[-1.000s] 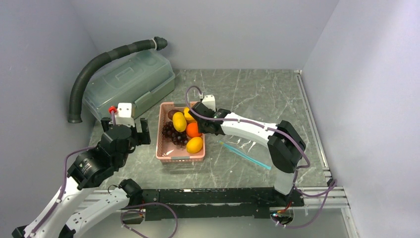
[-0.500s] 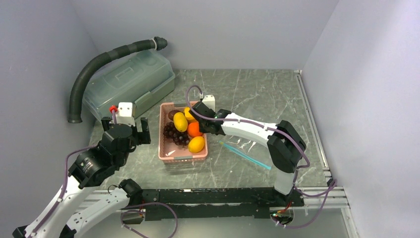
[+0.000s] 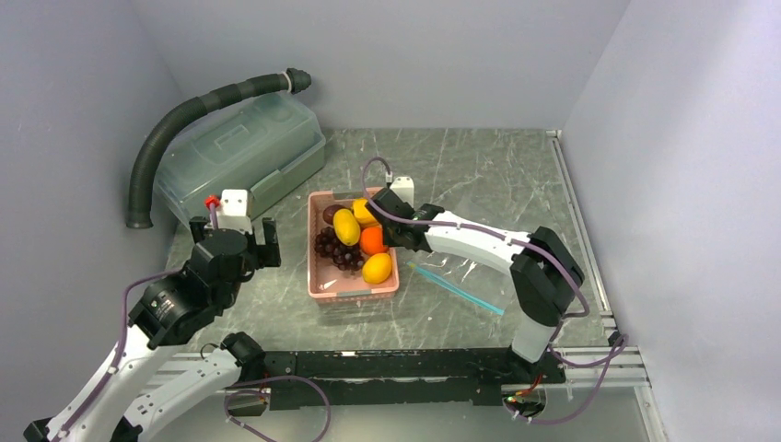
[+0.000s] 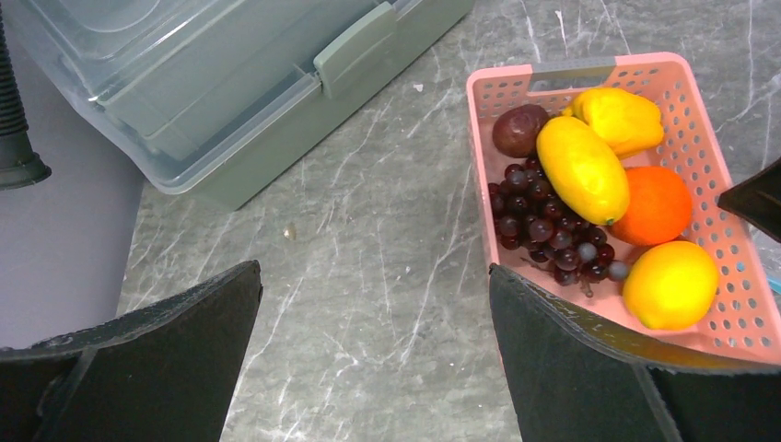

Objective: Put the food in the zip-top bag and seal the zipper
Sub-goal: Move the bin to the center of the board.

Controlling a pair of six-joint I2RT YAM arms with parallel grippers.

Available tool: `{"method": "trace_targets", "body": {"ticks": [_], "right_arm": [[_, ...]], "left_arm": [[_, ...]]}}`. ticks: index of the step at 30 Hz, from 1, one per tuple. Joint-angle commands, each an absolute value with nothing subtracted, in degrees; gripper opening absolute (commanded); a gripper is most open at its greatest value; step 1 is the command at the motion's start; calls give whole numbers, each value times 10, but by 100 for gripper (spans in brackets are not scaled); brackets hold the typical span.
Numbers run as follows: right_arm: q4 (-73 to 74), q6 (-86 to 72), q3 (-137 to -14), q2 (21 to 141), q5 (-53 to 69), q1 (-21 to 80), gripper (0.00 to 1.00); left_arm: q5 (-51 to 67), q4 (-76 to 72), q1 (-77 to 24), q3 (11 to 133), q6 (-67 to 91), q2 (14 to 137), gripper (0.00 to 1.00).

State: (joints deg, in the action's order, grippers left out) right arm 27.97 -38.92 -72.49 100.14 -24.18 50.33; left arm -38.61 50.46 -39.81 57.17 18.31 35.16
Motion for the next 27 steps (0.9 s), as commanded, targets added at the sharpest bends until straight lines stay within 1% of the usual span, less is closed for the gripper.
{"method": "trace_targets", "body": {"ticks": [1,11,12,13,14,19,27], "right_arm": [[297,-373,-702,950,-271,485,0],[289,-368,-671,918,-264,470,0],[288,-368,-671,917,-263,470,4],[288,-368,-671,915,-260,470,12],[286,-367,-669,912,-258,470,17],[290,-364,-667,885,-253,470,37],[332,-358,-665,812,-282,470,57]], "left_arm": [[-384,486,-396,576,184,359,99],[-385,486,-394,577,184,365,99],[-385,486,-394,577,184,365,99],[-384,486,-394,577,184,365,99],[-385,486,-393,576,184,365,99],[-383,485,-393,576,184,365,99],[-378,485,-393,576,183,363,99]]}}
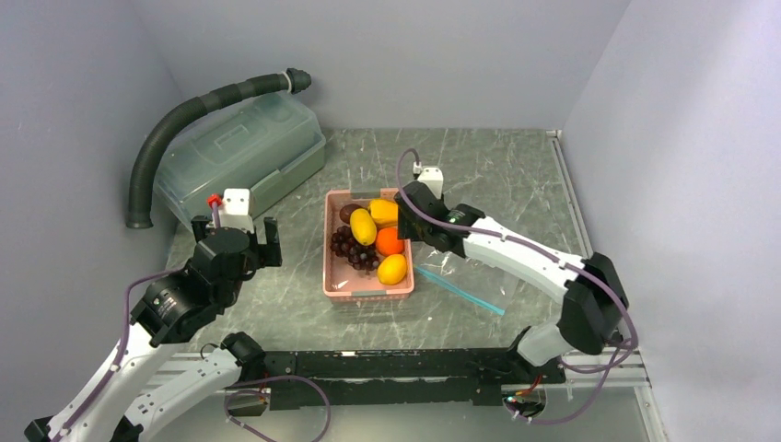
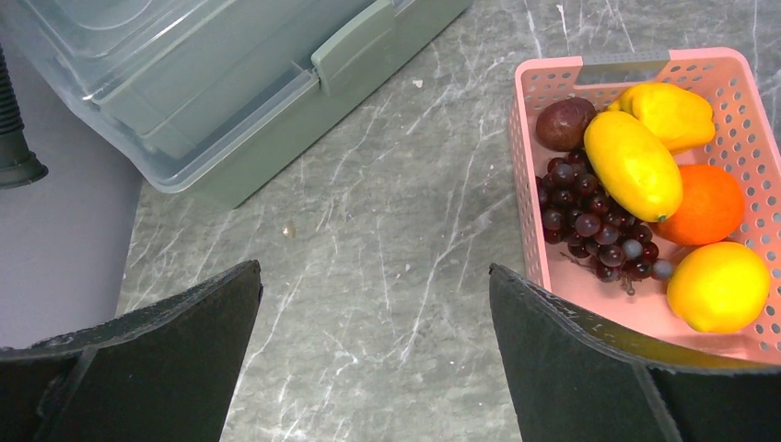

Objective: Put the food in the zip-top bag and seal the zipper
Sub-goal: Move the bin to the center of the board, then pick up the zipper food storage bag at the center of the board.

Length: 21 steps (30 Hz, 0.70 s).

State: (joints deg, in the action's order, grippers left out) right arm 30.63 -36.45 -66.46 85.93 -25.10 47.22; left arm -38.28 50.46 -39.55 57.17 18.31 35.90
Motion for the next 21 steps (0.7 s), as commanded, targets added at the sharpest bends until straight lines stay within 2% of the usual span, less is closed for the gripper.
{"method": "trace_targets", "body": {"ticks": [1,7,17,21], "right_arm": [[344,-359,-666,803,-290,470,59],[401,-368,-654,744,-322,461,75],[511,-435,-610,671,-354,395,89],[531,-456,-589,655,-363,361,99]], "left_arm": [[-378,485,-394,576,183,362,99],[-372,484,-393,576,183,357,99],[-362,484,-393,577,182,353,99],[-356,481,-393,577,181,350,99]]}}
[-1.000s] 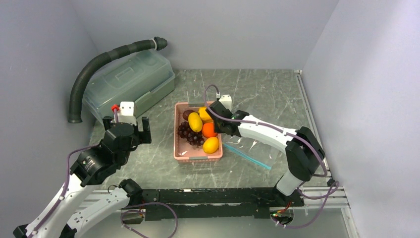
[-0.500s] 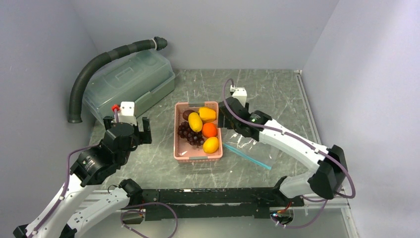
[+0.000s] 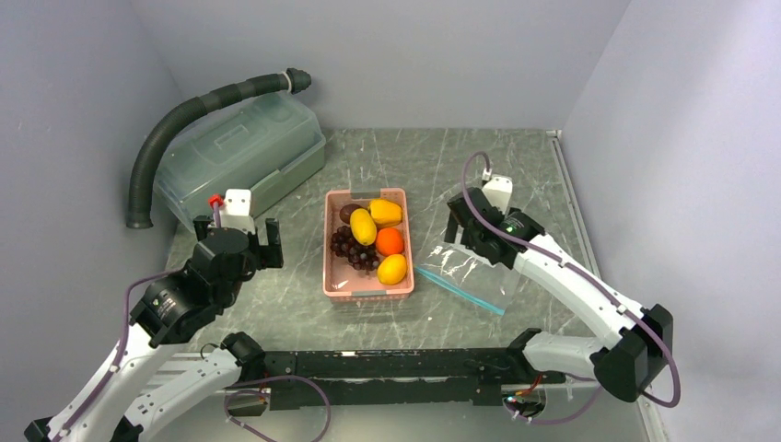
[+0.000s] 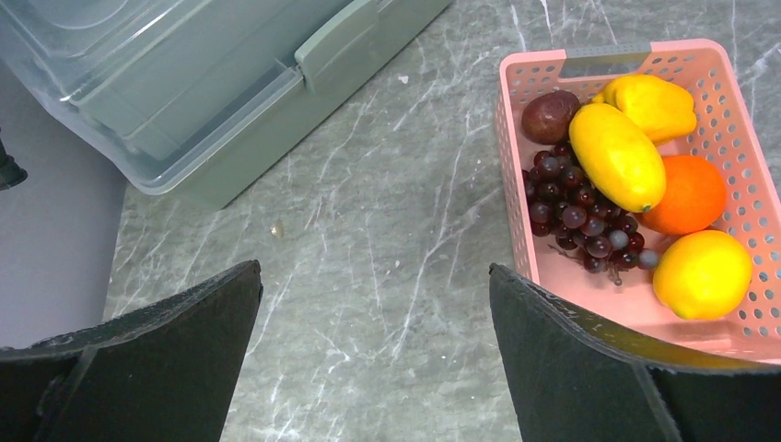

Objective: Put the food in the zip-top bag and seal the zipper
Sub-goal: Pick up the zipper food storage bag at the center of the board.

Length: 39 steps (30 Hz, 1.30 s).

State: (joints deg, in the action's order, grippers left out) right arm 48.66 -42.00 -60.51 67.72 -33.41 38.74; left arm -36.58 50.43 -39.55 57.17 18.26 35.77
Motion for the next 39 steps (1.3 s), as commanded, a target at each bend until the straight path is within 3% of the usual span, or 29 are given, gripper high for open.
{"method": "trace_targets", "body": {"ticks": [1,13,39], "right_arm": [[530,-456,-584,652,-364,353,100],[441,-396,-610,721,-308,285,100],[406,-345,-813,1000,-360,251,98]], "left_arm": [[-354,480,-393,576,180,349,99],[-350,478,-393,575,178,344,99],[-360,478,-392,573,178,341,99]]}}
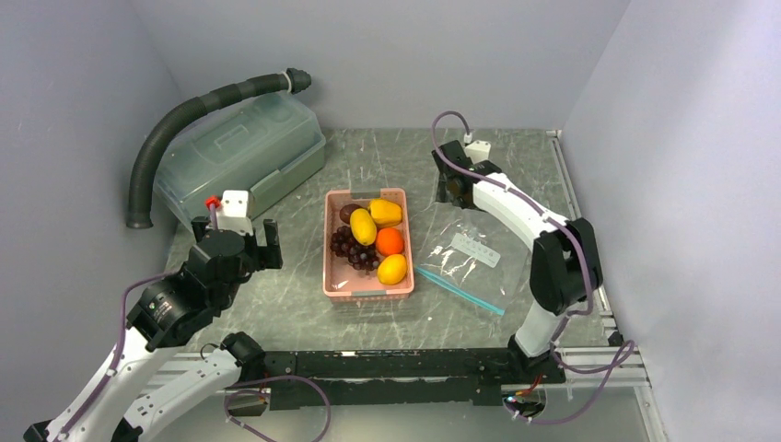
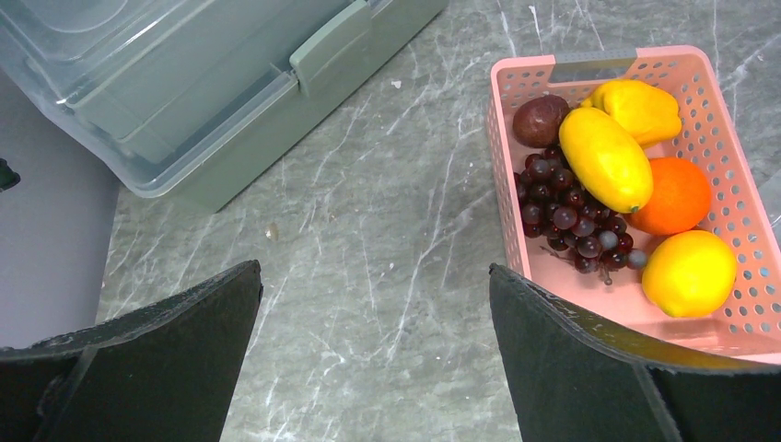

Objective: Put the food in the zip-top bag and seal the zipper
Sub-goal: Pick up the zipper food storage bag at the center of the board.

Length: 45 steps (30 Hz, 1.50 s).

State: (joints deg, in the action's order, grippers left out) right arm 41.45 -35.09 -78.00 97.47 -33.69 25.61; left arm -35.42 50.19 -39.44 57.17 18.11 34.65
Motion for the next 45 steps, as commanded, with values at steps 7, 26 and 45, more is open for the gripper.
{"method": "trace_targets", "body": {"ticks": [7,26,45], "right_arm": [[395,-337,-820,1042,-358,247,91],[370,-333,-791,1077,-345,242,37],[389,-329,-786,973,-359,237,0]], "left_arm": [[-359,477,-393,572,177,342,99],[-361,476,-393,572,177,341,99],[-317,464,-393,568,164,343,99]]}}
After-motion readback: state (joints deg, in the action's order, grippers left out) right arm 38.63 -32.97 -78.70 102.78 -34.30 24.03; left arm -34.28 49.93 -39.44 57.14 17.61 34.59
